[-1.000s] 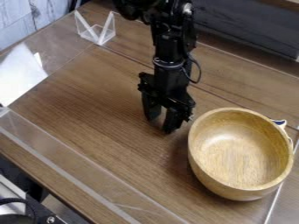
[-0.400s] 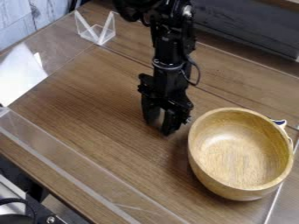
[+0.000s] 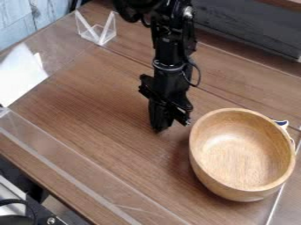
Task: Remove the blue fish from inside the brown bowl and put it on the table
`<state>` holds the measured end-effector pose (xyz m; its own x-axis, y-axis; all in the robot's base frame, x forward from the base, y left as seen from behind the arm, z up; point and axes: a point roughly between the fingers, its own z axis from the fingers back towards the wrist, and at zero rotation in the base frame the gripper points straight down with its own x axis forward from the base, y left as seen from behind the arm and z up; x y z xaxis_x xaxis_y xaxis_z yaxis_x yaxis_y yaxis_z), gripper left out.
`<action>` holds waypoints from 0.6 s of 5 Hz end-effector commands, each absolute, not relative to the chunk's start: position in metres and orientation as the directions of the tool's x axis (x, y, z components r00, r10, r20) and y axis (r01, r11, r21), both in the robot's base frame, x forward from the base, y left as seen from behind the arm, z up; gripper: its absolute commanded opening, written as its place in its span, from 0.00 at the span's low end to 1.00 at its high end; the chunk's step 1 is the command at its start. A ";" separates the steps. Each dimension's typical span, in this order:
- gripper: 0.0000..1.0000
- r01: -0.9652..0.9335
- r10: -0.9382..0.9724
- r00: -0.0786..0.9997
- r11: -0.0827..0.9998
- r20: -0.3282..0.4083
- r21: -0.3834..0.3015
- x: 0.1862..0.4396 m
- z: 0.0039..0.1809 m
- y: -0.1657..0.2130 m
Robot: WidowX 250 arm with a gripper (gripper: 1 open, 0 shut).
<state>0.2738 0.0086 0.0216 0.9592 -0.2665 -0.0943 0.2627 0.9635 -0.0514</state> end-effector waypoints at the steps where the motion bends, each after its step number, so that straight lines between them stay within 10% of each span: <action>1: 1.00 0.253 -0.253 0.967 0.967 -0.024 -0.031 0.277 0.038 0.017; 3: 1.00 0.252 -0.252 0.968 0.967 0.000 -0.039 0.269 0.047 0.021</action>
<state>0.2623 0.0185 0.0310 0.9664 -0.2502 -0.0581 0.2469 0.9673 -0.0589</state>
